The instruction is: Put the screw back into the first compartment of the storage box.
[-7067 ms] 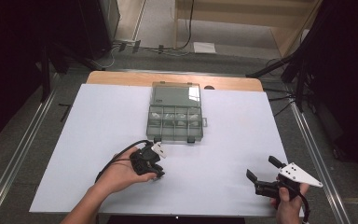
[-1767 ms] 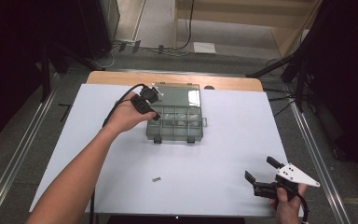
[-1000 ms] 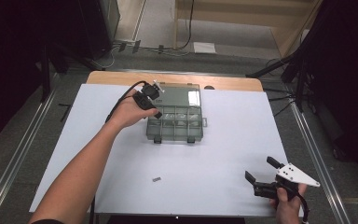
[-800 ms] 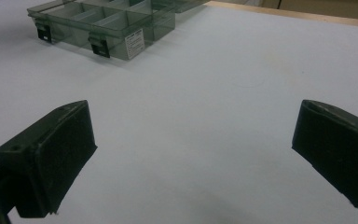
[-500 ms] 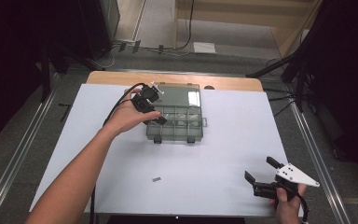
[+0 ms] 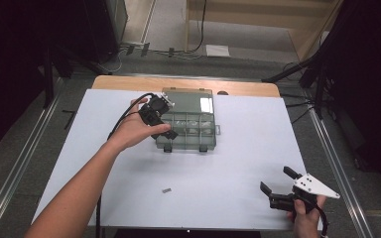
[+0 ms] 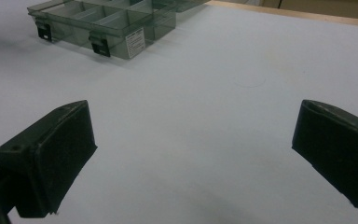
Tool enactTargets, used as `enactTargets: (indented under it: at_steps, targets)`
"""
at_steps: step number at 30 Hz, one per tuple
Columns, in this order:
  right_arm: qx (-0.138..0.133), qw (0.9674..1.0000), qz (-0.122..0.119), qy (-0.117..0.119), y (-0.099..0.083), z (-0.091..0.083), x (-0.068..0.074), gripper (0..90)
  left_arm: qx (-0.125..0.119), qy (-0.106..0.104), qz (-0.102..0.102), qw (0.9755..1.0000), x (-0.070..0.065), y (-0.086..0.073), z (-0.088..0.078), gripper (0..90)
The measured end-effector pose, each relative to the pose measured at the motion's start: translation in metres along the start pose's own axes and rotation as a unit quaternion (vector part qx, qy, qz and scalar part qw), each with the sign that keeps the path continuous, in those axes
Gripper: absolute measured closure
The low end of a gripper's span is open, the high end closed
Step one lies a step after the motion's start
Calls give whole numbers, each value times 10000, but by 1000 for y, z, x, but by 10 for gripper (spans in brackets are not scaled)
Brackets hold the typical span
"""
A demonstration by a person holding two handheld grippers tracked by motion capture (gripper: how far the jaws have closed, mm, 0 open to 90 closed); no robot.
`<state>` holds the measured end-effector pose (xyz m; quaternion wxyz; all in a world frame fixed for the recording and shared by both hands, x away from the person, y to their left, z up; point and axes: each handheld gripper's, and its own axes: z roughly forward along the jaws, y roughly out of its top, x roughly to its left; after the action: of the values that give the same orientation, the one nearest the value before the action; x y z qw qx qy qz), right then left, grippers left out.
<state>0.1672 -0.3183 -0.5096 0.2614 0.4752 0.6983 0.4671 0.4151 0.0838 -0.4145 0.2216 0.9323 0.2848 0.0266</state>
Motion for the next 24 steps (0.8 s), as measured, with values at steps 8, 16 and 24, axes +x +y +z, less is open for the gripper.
enactTargets:
  at_steps: [8,16,24]
  targets:
    - [-18,10000,-29,-7,0,0,0,0,44,26,74,10000,-11,-10,1,0]
    - [-6,10000,-13,-1,0,0,1,0,86,35,169,9998,-22,-20,0,0]
    - [-8,10000,-17,-9,0,0,1,0,143,-9,330,9994,-38,-31,0,0]
